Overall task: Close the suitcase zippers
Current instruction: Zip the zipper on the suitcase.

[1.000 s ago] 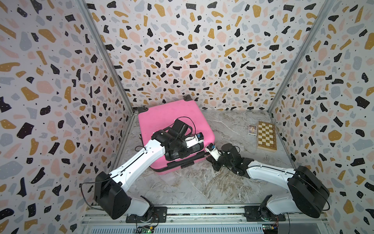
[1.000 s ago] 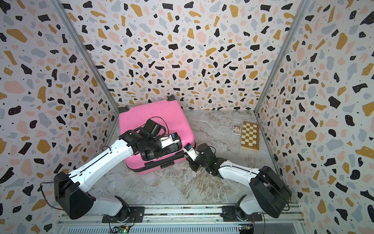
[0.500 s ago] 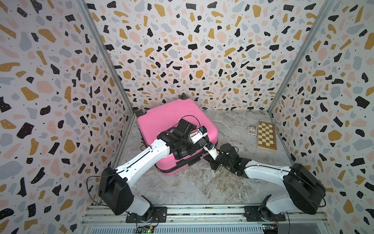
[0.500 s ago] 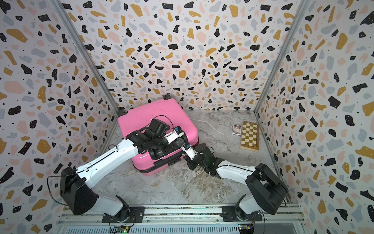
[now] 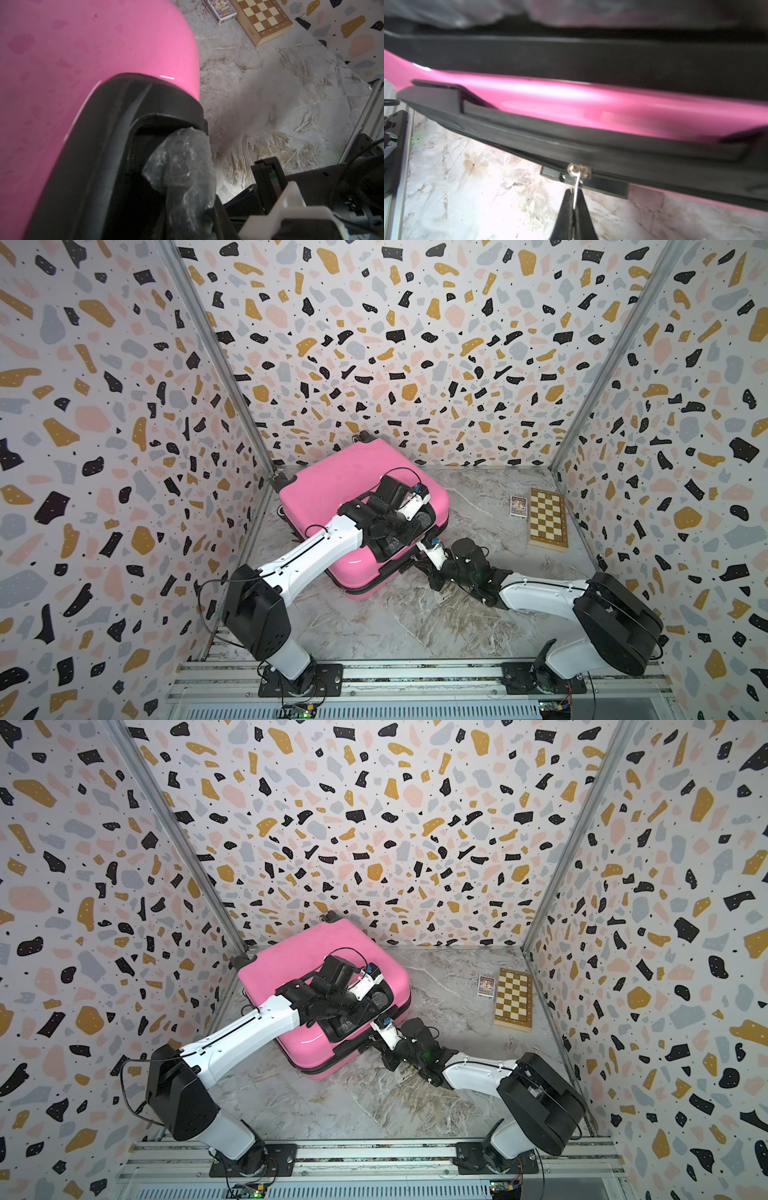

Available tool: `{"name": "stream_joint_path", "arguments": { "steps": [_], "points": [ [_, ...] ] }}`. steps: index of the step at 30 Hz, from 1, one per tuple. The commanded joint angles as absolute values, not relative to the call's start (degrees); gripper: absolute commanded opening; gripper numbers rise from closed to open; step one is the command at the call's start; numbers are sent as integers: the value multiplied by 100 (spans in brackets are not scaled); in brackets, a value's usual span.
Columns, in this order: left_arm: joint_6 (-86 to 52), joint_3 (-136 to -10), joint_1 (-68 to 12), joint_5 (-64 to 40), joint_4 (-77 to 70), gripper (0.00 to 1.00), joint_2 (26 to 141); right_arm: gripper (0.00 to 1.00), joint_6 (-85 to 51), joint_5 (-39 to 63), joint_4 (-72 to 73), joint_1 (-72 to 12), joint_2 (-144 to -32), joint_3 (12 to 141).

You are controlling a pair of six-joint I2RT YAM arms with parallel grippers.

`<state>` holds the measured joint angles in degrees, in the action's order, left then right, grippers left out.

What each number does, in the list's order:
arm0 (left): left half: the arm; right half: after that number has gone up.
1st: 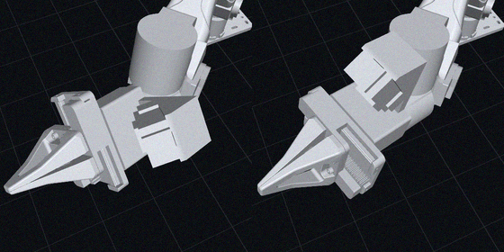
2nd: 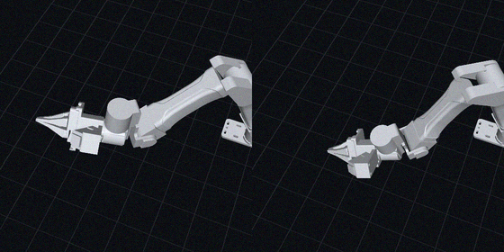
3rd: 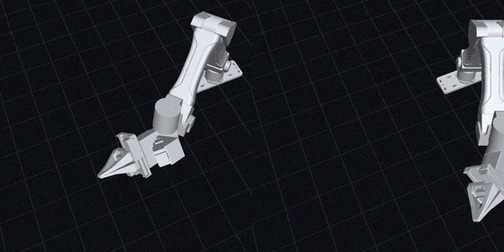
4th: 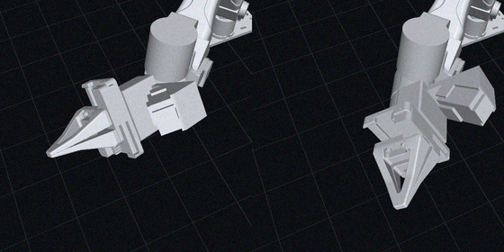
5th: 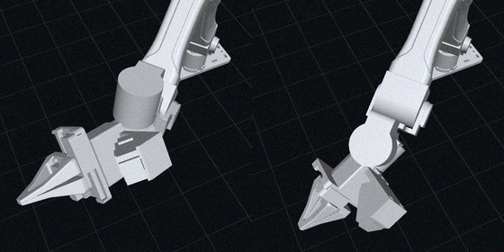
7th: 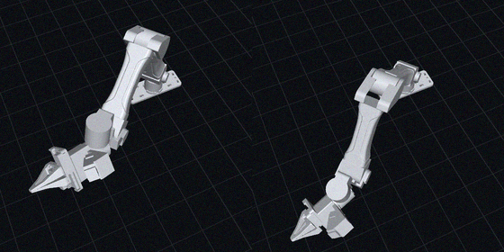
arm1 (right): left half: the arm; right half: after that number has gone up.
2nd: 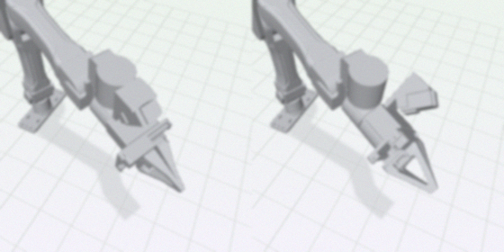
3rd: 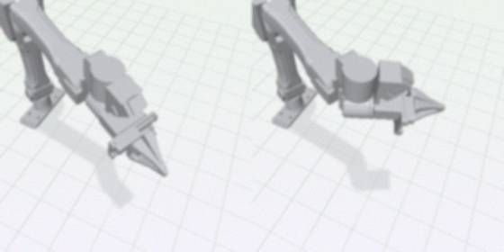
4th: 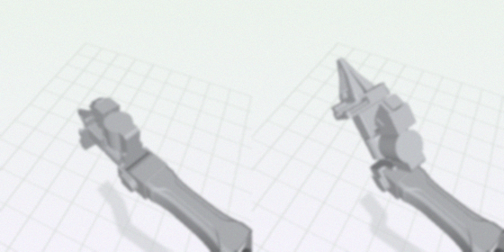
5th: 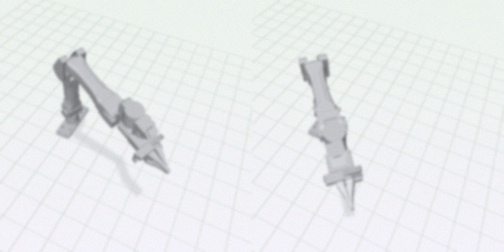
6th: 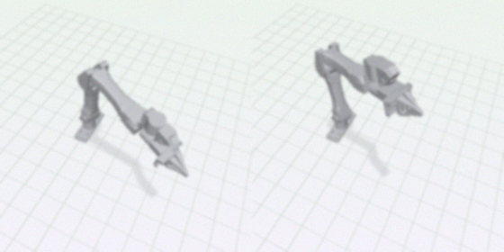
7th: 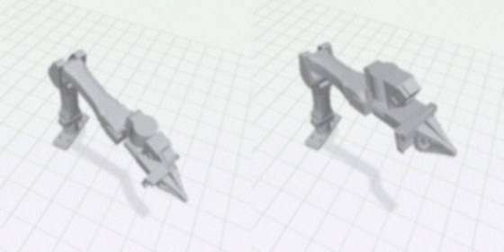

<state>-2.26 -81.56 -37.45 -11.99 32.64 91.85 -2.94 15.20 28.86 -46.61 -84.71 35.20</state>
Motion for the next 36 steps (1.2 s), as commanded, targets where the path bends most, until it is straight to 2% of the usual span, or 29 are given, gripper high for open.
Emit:
{"name": "stream_joint_path", "arguments": {
  "steps": [1, 10, 20, 36],
  "points": [
    [-1582, -8397, -3593, -823, 2369, 0, 9511, 0, 31, 2241, 3339, -4986, -8396, 3770],
    [-2345, -8740, -3595, -224, 2244, 0, 9846, 0, 633, 2404, 2799, -5411, -8478, 4073],
    [-2451, -9432, -3595, 105, 2181, 0, 10422, 0, 931, 2921, 2480, -5839, -8518, 4273],
    [-2664, -10782, -3593, 11, 2203, 0, 11426, 0, 811, 2613, 2555, -6253, -8989, 4647]
  ]
}}
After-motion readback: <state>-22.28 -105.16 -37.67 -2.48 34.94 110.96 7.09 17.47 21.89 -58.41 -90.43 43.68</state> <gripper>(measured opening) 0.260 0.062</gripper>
